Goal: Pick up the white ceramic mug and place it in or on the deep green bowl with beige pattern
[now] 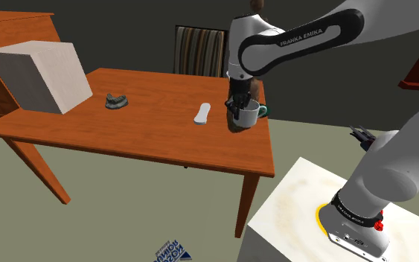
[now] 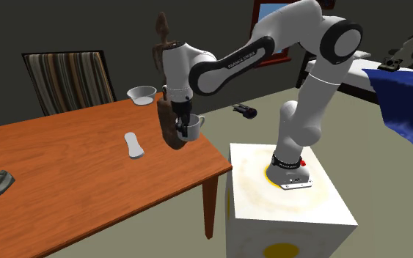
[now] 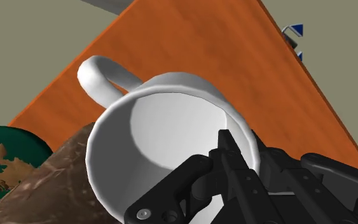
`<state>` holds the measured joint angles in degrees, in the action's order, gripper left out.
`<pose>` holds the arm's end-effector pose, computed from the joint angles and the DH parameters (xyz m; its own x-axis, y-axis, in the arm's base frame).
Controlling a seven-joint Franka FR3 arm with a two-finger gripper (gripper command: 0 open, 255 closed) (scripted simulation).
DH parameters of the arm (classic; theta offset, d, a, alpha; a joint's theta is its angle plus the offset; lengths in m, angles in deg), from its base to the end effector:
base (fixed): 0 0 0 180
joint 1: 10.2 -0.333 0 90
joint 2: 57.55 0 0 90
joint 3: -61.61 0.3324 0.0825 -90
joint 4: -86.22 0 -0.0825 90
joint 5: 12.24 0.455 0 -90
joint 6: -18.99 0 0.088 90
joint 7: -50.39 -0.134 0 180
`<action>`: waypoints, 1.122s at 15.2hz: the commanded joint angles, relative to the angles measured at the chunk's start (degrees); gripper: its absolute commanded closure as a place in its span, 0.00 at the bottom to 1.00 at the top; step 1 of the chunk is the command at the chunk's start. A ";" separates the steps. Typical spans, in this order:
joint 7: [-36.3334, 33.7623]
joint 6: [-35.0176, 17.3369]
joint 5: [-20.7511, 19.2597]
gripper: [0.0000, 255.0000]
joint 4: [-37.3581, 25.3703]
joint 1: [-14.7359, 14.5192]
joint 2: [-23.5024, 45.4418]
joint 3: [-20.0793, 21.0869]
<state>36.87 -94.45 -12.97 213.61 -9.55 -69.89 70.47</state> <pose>0.5356 0.0771 0.4197 0.9956 -0.0918 -0.0195 -0.0907 -0.9946 0.0504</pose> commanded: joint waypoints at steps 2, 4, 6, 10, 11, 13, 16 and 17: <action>4.08 -0.08 -0.94 1.00 -0.79 2.07 0.95 -2.66; 6.72 -0.06 -1.46 1.00 -1.81 3.36 1.86 -4.28; 9.34 -0.02 -1.92 1.00 -3.09 4.63 2.98 -5.85; 14.51 0.20 -2.58 1.00 -6.42 7.08 5.84 -8.88; 15.79 0.29 -2.69 1.00 -7.42 7.67 6.67 -9.61; 18.35 0.53 -2.81 1.00 -9.61 8.84 8.49 -11.03; 22.14 1.03 -2.77 1.00 -13.40 10.60 11.57 -13.01; 23.40 1.25 -2.69 1.00 -14.80 11.20 12.69 -13.62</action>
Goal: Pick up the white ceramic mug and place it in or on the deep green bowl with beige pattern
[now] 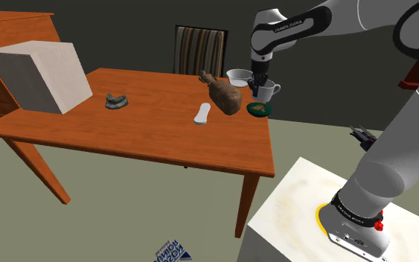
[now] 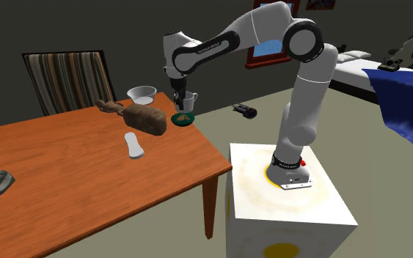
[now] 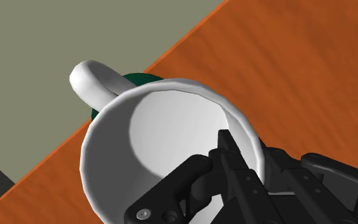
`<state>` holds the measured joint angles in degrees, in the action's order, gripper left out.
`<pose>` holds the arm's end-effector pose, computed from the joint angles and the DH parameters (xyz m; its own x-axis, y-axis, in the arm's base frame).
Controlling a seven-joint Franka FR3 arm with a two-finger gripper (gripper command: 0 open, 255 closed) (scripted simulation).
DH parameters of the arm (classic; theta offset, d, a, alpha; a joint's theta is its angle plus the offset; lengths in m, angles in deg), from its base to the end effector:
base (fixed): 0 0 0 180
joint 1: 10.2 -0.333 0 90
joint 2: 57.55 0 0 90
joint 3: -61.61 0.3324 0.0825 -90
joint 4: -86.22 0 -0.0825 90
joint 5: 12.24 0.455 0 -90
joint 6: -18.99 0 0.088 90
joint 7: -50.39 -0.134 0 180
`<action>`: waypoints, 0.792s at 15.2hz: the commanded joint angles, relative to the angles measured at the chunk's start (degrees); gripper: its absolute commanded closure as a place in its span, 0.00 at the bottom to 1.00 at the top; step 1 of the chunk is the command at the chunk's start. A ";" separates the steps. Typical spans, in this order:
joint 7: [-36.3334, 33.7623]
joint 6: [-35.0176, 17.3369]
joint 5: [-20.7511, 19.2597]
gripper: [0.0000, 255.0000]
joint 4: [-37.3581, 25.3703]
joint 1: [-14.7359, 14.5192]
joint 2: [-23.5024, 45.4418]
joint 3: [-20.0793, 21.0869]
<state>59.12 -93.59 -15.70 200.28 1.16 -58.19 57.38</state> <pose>0.5911 -0.1706 0.4260 0.9951 -0.0965 -0.0234 -0.0952 -0.9941 0.0516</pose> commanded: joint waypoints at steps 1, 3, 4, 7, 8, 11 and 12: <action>2.40 0.63 0.16 1.00 -2.95 1.09 2.16 -1.12; 5.48 1.38 0.57 1.00 -6.92 2.59 5.24 -2.52; 5.45 0.64 0.57 1.00 -6.35 2.62 5.41 -2.50; 5.38 -1.56 0.60 1.00 -4.71 2.65 5.97 -2.50; 5.36 -2.29 0.61 1.00 -4.19 2.66 6.18 -2.50; 5.31 -4.46 0.65 1.00 -2.70 2.69 6.87 -2.50; 5.29 -5.19 0.66 1.00 -2.23 2.70 7.13 -2.51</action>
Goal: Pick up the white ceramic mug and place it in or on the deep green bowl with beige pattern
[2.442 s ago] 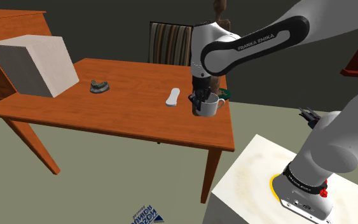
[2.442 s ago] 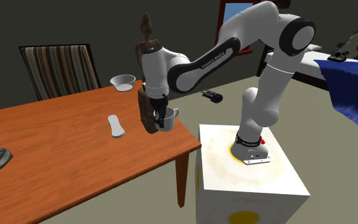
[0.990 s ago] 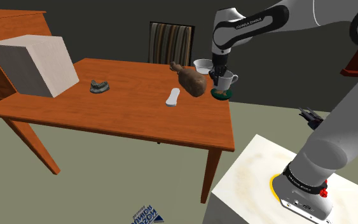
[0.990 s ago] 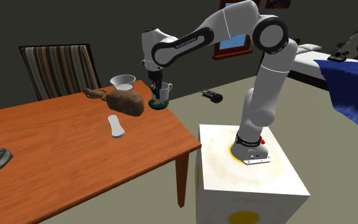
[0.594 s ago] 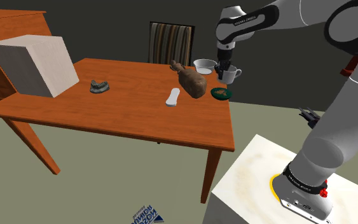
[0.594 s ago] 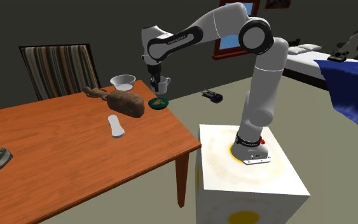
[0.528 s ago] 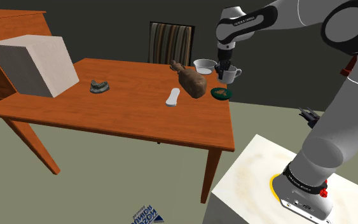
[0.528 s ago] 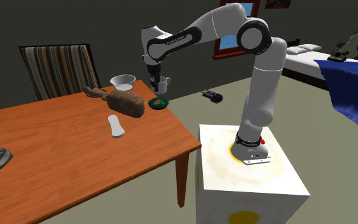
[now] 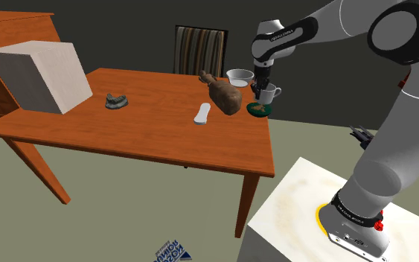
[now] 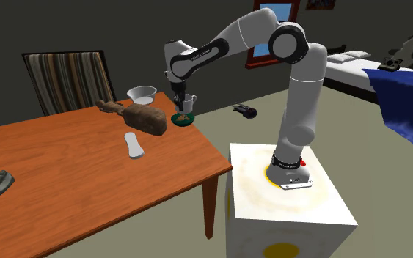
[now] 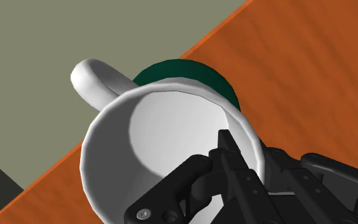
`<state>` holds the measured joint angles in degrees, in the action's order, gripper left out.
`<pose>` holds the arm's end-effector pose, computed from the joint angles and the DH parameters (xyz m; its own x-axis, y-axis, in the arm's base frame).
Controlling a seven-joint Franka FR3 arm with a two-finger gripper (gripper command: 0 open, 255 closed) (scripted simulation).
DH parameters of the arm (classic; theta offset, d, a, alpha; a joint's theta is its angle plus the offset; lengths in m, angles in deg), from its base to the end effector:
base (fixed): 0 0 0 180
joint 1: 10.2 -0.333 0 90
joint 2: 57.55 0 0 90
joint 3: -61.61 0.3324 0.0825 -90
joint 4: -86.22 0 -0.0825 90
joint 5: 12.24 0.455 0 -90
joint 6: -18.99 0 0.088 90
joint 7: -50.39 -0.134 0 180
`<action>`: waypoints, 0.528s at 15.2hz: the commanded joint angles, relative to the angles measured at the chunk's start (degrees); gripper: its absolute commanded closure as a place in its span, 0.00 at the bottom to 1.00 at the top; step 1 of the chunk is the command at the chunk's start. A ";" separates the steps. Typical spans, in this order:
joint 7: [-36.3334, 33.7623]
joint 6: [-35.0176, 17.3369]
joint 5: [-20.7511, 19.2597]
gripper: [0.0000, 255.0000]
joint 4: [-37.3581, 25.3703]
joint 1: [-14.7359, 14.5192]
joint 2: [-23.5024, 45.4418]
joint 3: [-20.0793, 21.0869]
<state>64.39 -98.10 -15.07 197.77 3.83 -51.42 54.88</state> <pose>0.6025 -0.2314 0.3821 0.9952 -0.0951 -0.0236 -0.0938 -0.9942 0.0521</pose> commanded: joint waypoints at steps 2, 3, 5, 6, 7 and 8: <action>-0.01 -2.12 0.07 1.00 1.18 0.04 0.90 -0.01; -0.02 -2.83 0.09 1.00 1.61 0.05 1.19 -0.01; -0.05 -4.26 0.13 1.00 2.43 0.07 1.80 -0.01; -0.06 -5.22 0.16 1.00 2.96 0.09 2.23 -0.01; -0.06 -5.22 0.16 1.00 2.96 0.09 2.22 -0.01; -0.06 -5.22 0.16 1.00 2.96 0.09 2.23 -0.01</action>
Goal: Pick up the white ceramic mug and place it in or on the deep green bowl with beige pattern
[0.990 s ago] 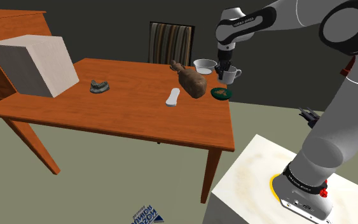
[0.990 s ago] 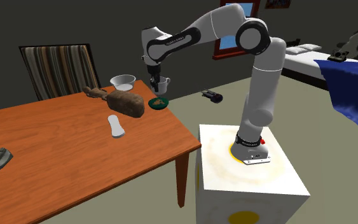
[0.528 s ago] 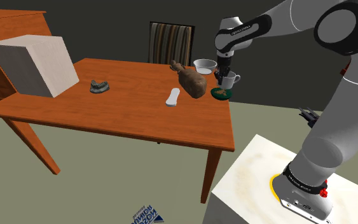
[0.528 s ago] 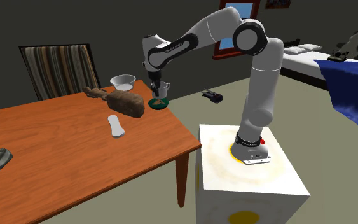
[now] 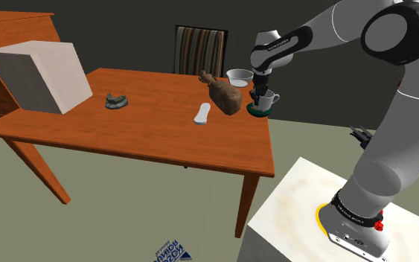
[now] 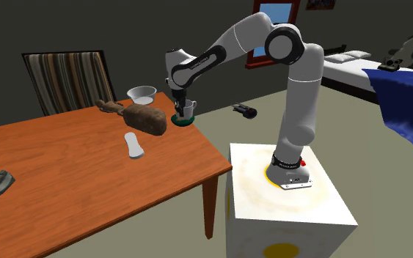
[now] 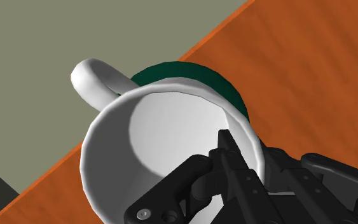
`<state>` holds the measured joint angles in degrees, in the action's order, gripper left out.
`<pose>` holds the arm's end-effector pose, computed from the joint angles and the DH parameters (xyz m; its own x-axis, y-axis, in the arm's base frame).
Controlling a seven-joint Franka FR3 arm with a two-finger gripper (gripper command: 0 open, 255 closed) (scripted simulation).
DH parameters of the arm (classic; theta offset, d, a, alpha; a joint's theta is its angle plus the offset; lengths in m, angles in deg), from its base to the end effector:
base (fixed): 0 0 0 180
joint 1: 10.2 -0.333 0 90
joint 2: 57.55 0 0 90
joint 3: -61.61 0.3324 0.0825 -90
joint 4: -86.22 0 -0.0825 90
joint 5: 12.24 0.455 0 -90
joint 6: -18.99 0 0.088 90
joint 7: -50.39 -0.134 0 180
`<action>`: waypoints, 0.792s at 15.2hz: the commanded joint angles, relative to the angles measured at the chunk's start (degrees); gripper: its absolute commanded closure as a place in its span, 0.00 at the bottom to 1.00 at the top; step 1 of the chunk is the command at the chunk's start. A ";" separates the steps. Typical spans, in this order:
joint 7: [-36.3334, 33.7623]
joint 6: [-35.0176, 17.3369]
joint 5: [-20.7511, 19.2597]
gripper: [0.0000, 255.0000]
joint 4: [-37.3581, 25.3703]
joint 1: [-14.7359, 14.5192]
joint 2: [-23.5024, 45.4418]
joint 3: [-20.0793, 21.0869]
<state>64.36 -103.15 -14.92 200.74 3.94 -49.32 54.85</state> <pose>0.6000 -0.2315 0.3392 0.9952 -0.0952 -0.0238 -0.0939 -0.9942 0.0520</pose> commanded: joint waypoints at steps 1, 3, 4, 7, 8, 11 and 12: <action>-0.04 -0.17 0.01 1.00 -0.01 -0.02 0.13 0.02; -0.04 -0.17 0.01 1.00 -0.01 -0.02 0.13 0.02; -0.04 -0.17 0.01 1.00 -0.01 -0.02 0.13 0.02; -0.04 -0.17 0.01 0.00 0.00 -0.02 0.13 0.02; -0.04 -0.17 0.01 0.00 0.00 -0.02 0.13 0.02; -0.04 -0.17 0.01 0.00 0.00 -0.02 0.13 0.02; -0.04 -0.17 0.01 0.00 0.00 -0.02 0.13 0.02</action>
<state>64.32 -103.32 -14.91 200.74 3.92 -49.19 54.87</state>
